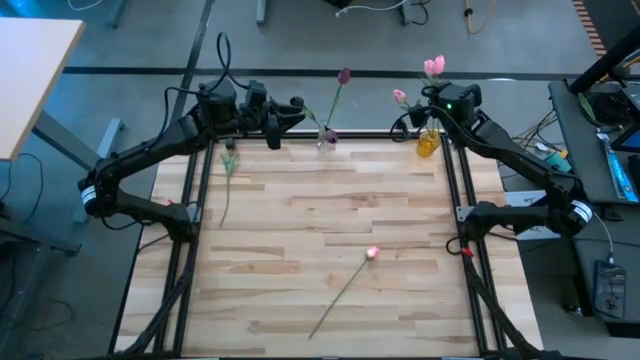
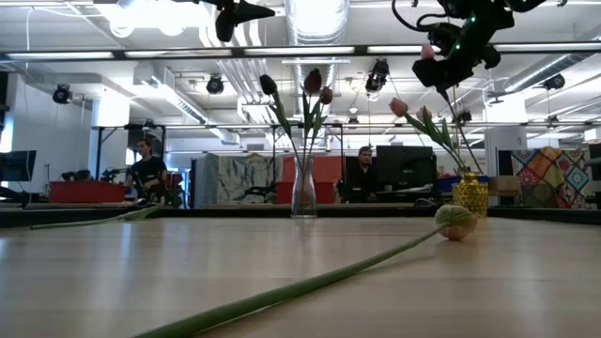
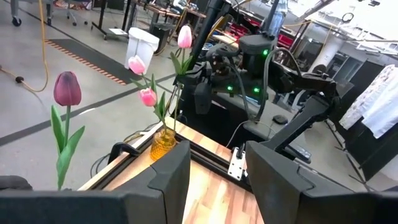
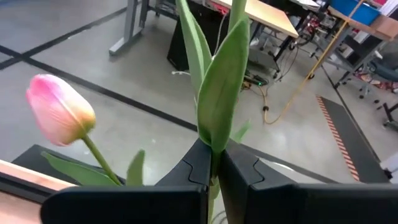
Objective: Sort flowers into vase by color
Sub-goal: Put the left pink tulip into the yellow crystal vase
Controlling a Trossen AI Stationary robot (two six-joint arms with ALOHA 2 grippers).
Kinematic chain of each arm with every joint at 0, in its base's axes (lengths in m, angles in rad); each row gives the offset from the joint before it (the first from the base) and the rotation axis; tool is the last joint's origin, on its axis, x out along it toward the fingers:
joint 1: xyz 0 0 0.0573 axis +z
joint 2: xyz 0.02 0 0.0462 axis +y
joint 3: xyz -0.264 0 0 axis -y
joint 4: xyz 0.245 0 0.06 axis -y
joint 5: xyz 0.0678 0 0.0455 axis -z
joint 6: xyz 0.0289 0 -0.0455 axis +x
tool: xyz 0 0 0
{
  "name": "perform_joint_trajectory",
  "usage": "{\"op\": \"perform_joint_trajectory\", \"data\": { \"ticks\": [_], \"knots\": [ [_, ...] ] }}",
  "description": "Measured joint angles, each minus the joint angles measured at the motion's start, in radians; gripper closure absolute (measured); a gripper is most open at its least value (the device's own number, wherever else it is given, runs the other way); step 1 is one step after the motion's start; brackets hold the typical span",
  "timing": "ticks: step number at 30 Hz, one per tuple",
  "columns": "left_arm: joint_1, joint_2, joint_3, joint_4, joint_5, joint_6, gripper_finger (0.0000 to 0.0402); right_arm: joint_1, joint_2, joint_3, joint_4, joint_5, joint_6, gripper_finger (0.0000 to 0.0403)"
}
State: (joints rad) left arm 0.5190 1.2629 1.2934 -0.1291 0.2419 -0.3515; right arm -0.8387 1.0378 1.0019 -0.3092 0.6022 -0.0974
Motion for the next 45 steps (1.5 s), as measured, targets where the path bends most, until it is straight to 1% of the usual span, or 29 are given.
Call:
{"op": "perform_joint_trajectory", "data": {
  "ticks": [11, 25, 32, 41, 45],
  "knots": [
    [0.000, 0.000, 0.000, 0.001, 0.000, -0.002, 0.0261, 0.000, -0.002, 0.031, 0.004, -0.001, -0.011, 0.0391],
    [0.000, 0.000, 0.000, -0.001, -0.016, -0.002, 0.0261, -0.016, 0.000, -0.029, 0.009, 0.000, -0.009, 0.0389],
    [0.000, 0.000, 0.000, -0.029, -0.016, -0.002, 0.0261, -0.018, 0.032, -0.029, -0.023, 0.020, 0.030, 0.0360],
    [0.000, 0.000, 0.000, -0.058, -0.025, 0.003, 0.0261, -0.018, 0.111, -0.005, -0.160, 0.027, 0.184, 0.0329],
    [0.000, 0.000, 0.000, -0.074, -0.026, 0.022, 0.0261, -0.018, 0.134, 0.016, -0.223, 0.027, 0.243, 0.0302]
  ]
}}
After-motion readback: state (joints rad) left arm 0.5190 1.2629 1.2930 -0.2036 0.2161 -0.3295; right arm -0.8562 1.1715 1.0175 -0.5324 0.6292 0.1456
